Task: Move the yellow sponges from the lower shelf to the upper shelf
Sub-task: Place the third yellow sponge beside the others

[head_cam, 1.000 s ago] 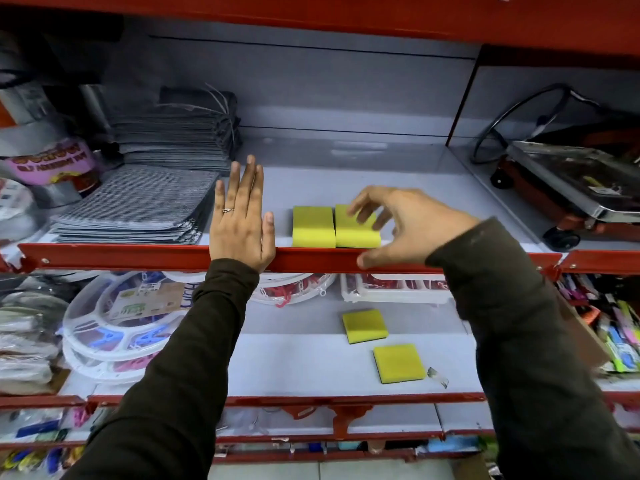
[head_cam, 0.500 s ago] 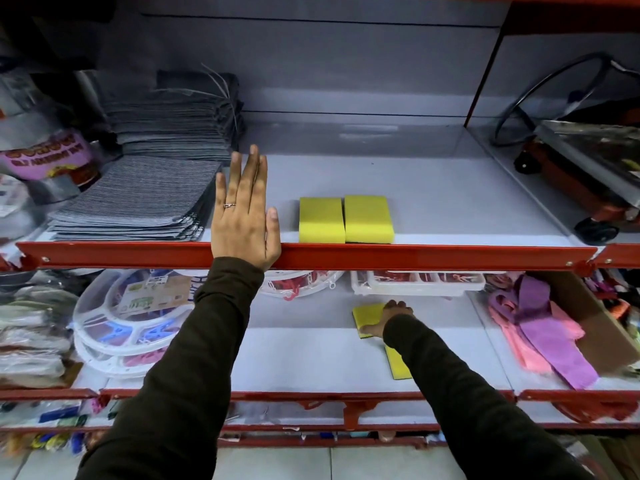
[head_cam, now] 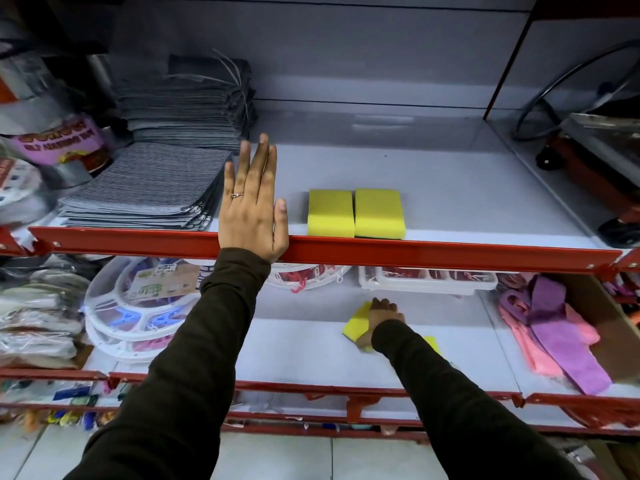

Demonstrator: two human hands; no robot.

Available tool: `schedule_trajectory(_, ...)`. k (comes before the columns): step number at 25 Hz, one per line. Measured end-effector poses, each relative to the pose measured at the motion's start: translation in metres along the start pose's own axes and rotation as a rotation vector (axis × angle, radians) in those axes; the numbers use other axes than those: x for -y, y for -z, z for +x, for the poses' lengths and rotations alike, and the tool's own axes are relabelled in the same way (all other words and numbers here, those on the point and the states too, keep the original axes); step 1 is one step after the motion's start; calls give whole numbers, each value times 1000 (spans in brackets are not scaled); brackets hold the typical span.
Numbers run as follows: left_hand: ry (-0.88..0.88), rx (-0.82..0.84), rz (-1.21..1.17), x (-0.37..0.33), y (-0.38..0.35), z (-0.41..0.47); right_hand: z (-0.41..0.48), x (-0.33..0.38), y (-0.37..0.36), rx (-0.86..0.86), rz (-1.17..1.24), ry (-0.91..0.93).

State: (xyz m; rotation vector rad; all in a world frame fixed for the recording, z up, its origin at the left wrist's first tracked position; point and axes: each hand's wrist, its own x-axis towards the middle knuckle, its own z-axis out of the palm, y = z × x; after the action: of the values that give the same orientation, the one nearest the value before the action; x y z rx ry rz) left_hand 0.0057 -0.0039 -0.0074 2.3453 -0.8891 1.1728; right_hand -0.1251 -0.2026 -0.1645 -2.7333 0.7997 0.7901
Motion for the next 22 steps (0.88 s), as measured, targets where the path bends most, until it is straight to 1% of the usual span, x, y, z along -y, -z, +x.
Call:
schedule_trajectory(4,12,-6,14,-1,0,0,-56,25,41,58,-88,309)
schedule_trajectory(7,29,5,15,-2,0,-1,-116,28,81,81,-151,472)
schedule_trajectory(9,35,9,16,-1,1,-1,-161,20,117,40,-149,555)
schedule_trajectory(11,38,8,10,-1,1,-1,-202,7,155,-74,-116,588)
schedule_trajectory(14,42,8,5,-2,2,-1,-227,-20,208,-269,-71,535)
schedule_trajectory(16,38,13,-1,-1,1,-1,-215,-37,235,-342,-80,412)
schedule_trajectory(19,31,14,-3,0,0,-1,-168,-55,259,-353,-135,202)
schedule_trajectory(20,29,14,-3,0,0,0,-152,-57,262,-337,-161,161)
schedule_trajectory(22,26,15,-4,0,1,0,-126,-56,262,-287,-210,136)
